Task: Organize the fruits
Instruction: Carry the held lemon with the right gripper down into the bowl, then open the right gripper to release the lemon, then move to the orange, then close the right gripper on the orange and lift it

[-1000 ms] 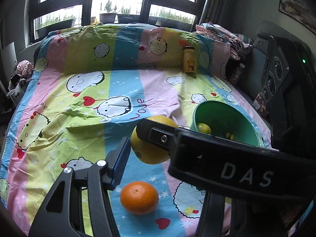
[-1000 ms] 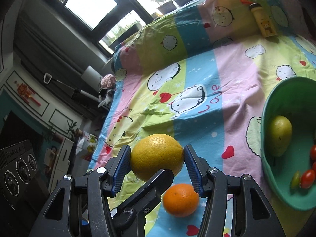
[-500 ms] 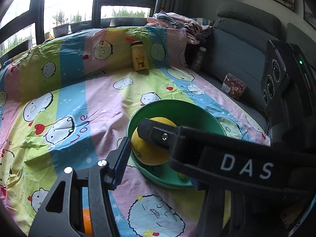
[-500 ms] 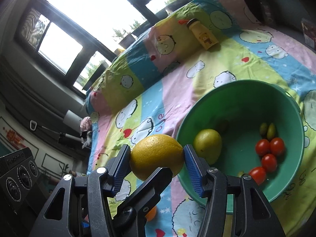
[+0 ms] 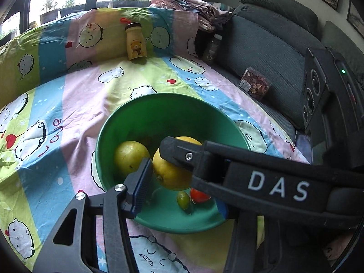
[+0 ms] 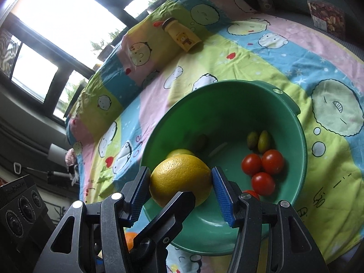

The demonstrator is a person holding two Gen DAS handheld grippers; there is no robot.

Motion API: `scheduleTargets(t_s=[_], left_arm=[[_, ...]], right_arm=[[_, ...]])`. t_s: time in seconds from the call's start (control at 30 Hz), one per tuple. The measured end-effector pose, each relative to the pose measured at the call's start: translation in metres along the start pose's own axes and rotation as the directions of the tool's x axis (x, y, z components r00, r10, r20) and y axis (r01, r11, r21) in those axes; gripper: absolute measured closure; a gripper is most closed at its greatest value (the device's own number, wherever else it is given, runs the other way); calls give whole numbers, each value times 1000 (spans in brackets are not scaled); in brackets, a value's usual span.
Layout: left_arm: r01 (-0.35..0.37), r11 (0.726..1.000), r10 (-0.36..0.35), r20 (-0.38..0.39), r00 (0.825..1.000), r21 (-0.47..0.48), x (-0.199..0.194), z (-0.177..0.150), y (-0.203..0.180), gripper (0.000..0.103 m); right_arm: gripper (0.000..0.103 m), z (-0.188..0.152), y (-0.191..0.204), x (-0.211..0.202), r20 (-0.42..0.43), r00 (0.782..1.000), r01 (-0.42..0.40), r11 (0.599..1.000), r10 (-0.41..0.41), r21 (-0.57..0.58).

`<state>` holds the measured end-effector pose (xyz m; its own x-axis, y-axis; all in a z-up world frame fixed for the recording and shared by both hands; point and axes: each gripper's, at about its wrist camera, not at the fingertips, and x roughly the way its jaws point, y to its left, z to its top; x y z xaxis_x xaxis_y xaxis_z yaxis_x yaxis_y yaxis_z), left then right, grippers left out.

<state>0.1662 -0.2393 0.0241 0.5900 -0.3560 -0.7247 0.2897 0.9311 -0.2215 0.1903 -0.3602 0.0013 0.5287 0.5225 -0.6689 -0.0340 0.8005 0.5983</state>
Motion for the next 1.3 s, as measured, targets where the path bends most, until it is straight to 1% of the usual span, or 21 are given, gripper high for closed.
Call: scheduleTargets(t_s=[0.23,0.3,0.4,0.5,0.57,0.63,0.67,0.73,0.77,0.83,0.9,1.03,1.1,1.17,1.3], left_arm=[[21,1000,-21,-20,1000,-22,7,-1,4,54],[11,1000,-12,-18,1000,-28,6,-1,4,53],[4,1000,-4,-1,1000,-28,-1,-1,4,51],[-32,999,32,24,999,-35,-15,-3,8,46],[-45,997,48,40,998,-59,-28,-6,16,41],[-64,993,69,51,996,-98,-43,-11,27,36],[-80,990,87,57,995,-118,-52,-15,32,35],[-115,982,126,71,989,-153,-69,-24,42,30],[-136,977,149,69,986,-166,-78,-29,47,28],[-186,963,201,60,978,-196,-94,-42,57,25],[-229,946,247,53,968,-227,-107,-57,66,24],[-279,913,297,14,955,-298,-124,-89,89,23],[-280,898,298,2,954,-339,-128,-102,101,23],[-269,889,287,-8,958,-372,-130,-114,108,23],[-237,883,254,-11,967,-404,-131,-130,115,23]], right_arm=[[45,0,-2,4,-14,999,40,999,-40,0],[45,0,0,4,-9,999,49,999,-49,-6],[45,-1,2,-1,-3,1000,31,999,-31,-7],[40,-2,7,-7,11,999,35,999,-35,-22],[39,-4,12,-11,19,1000,21,999,-20,-37],[38,-7,17,-16,25,1000,-10,999,11,-50],[38,-9,21,-19,27,999,-30,998,32,-61],[32,-14,31,-24,24,997,-74,993,77,-93],[32,-17,38,-26,18,995,-93,989,96,-116],[32,-24,52,-29,4,992,-123,979,125,-165],[32,-35,65,-30,-14,988,-153,968,153,-198],[32,-65,87,-14,-97,981,-190,952,171,-238],[32,-80,96,0,-148,977,-189,948,155,-255],[32,-92,105,12,-186,974,-179,944,130,-276],[32,-110,122,30,-235,968,-169,930,93,-327]])
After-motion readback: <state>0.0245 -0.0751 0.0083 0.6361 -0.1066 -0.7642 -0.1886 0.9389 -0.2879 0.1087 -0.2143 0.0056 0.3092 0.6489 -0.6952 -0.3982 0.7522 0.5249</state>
